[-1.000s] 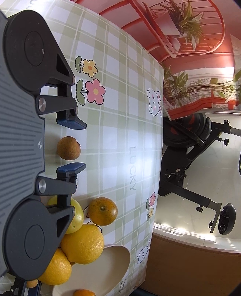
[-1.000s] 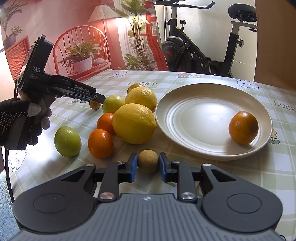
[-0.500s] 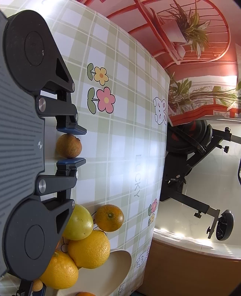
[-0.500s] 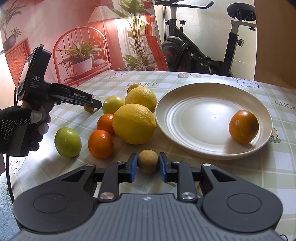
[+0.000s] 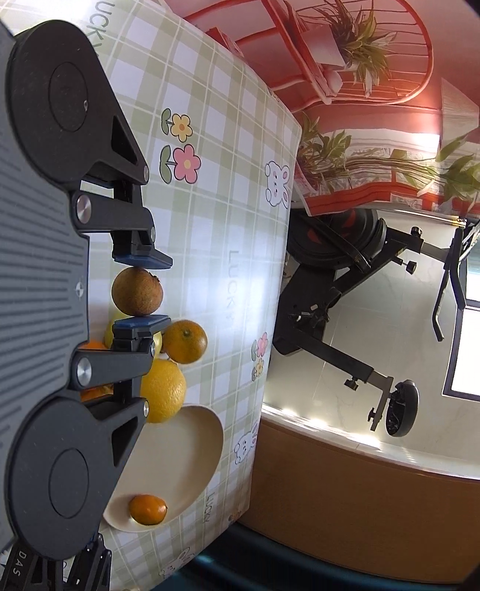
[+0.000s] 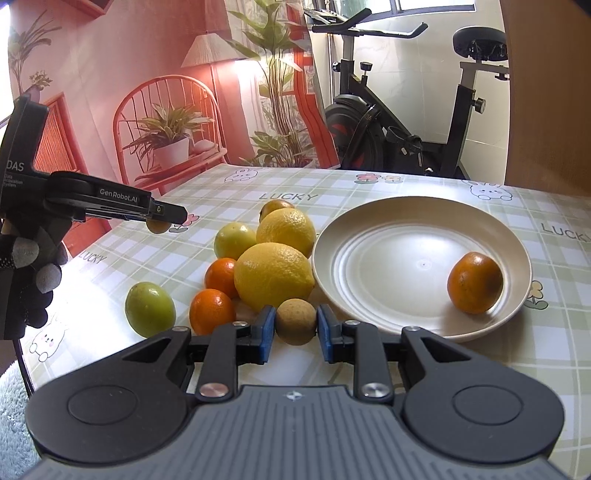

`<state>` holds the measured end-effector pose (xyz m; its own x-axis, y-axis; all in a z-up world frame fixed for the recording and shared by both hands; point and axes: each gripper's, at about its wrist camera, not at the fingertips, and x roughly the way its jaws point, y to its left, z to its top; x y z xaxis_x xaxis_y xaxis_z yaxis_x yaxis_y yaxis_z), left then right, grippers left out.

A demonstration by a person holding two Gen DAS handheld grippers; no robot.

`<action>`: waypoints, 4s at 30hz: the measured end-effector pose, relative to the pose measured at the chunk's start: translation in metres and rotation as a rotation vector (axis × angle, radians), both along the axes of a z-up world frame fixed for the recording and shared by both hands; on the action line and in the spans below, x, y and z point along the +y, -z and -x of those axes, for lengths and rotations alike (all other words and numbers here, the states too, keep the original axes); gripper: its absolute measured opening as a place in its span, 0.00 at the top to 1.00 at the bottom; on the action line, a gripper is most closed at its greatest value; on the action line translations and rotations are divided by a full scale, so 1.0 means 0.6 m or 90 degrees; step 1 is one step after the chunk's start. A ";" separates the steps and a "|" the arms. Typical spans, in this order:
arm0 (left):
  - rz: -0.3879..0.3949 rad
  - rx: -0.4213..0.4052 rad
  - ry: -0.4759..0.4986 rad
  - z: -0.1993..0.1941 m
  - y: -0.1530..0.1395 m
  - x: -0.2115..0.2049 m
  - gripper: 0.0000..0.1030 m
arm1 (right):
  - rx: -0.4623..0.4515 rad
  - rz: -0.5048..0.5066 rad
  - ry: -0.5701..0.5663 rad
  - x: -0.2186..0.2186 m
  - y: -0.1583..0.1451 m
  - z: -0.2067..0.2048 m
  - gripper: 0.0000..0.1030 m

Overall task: Organize fruits
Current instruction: 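Carry both small fruits over the cream plate and open both tools, then lift both open tools away from the plate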

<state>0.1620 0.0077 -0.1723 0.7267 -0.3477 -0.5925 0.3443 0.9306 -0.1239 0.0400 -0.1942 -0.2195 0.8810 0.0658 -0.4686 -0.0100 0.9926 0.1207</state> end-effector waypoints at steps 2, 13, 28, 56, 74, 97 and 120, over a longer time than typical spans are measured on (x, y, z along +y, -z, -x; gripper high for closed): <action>0.009 -0.008 0.021 0.004 -0.008 -0.021 0.72 | -0.009 0.002 0.006 -0.004 -0.007 0.004 0.74; 0.041 0.002 0.119 0.006 0.012 -0.159 0.72 | -0.020 0.023 0.062 -0.059 -0.021 0.008 0.74; 0.020 0.092 0.150 -0.039 0.099 -0.262 0.72 | 0.022 0.045 0.088 -0.141 0.011 -0.023 0.74; 0.028 0.078 0.112 -0.010 0.047 -0.206 0.53 | -0.015 0.012 0.101 -0.126 -0.007 0.000 0.61; 0.092 0.003 -0.062 0.071 -0.058 -0.033 0.53 | -0.056 -0.016 0.080 -0.057 -0.081 0.025 0.57; 0.020 -0.090 -0.161 0.183 -0.109 0.029 0.09 | -0.090 -0.026 0.037 0.059 -0.158 0.075 0.42; 0.027 0.002 -0.115 0.135 -0.050 0.062 0.10 | -0.007 -0.002 -0.073 0.100 -0.092 0.008 0.40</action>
<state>0.0809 0.0449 -0.1422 0.7774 -0.2357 -0.5832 0.1710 0.9714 -0.1647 0.0353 -0.1343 -0.1641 0.8727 0.1681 -0.4584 -0.1253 0.9845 0.1225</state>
